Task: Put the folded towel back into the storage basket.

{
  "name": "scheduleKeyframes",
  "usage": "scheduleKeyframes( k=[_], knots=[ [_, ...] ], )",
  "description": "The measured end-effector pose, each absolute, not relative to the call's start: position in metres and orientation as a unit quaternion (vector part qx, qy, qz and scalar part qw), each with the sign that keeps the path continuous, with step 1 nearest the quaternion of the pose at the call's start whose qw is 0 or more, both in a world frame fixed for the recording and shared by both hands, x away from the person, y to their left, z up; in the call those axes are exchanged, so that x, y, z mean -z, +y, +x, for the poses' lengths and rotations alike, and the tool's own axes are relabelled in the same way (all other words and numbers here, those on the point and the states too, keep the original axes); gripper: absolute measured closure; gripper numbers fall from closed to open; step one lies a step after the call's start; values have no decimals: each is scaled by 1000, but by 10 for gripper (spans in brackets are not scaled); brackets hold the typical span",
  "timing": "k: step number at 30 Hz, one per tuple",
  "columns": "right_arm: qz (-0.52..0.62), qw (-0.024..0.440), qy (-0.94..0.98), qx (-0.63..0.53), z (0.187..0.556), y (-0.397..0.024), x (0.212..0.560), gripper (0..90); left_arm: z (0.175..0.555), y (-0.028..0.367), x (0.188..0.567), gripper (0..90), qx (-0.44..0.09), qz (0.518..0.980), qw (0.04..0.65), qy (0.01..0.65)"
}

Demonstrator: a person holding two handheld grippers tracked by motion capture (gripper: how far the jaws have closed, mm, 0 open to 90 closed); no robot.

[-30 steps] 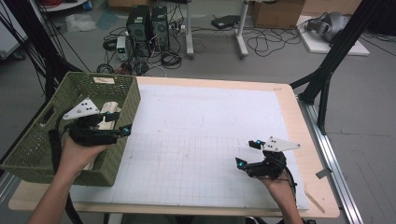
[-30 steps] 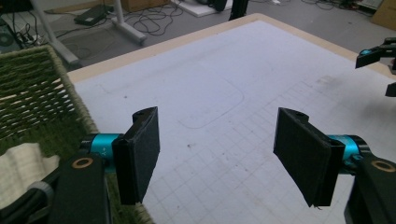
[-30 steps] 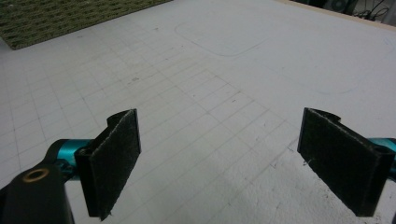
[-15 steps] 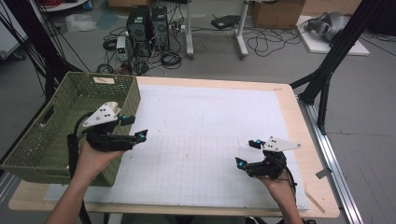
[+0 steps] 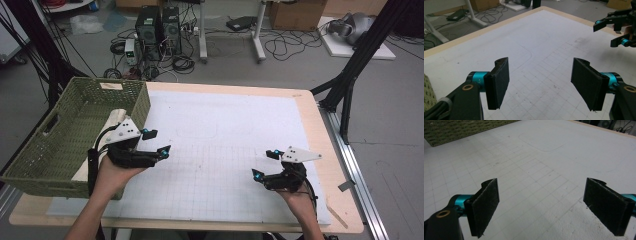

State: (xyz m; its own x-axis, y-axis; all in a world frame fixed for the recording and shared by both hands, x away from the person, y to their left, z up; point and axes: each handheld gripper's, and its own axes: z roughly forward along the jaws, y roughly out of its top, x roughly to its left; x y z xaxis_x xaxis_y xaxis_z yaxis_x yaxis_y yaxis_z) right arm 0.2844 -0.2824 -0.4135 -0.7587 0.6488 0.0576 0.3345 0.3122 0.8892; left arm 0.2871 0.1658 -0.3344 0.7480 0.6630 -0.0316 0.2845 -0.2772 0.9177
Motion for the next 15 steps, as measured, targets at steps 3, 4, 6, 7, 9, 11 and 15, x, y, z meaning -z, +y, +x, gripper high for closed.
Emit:
scheduleKeyframes(
  k=[3,4,6,7,9,11,15],
  knots=[
    [309,158,794,-499,284,-282,414,127,286,163,337,311,-182,776,523,303],
    [310,157,794,-498,284,-282,413,127,285,162,339,310,-183,776,524,301],
    [310,157,795,-498,284,-282,414,127,285,159,342,309,-182,775,525,301],
    [308,158,795,-498,284,-281,414,127,284,158,343,308,-181,776,524,301],
    [307,158,796,-497,284,-281,414,127,284,156,347,307,-179,776,525,301],
    [307,158,796,-497,283,-281,414,127,283,154,351,307,-177,776,526,300],
    [306,158,796,-497,283,-280,414,126,281,150,358,307,-174,775,529,299]
  ],
)
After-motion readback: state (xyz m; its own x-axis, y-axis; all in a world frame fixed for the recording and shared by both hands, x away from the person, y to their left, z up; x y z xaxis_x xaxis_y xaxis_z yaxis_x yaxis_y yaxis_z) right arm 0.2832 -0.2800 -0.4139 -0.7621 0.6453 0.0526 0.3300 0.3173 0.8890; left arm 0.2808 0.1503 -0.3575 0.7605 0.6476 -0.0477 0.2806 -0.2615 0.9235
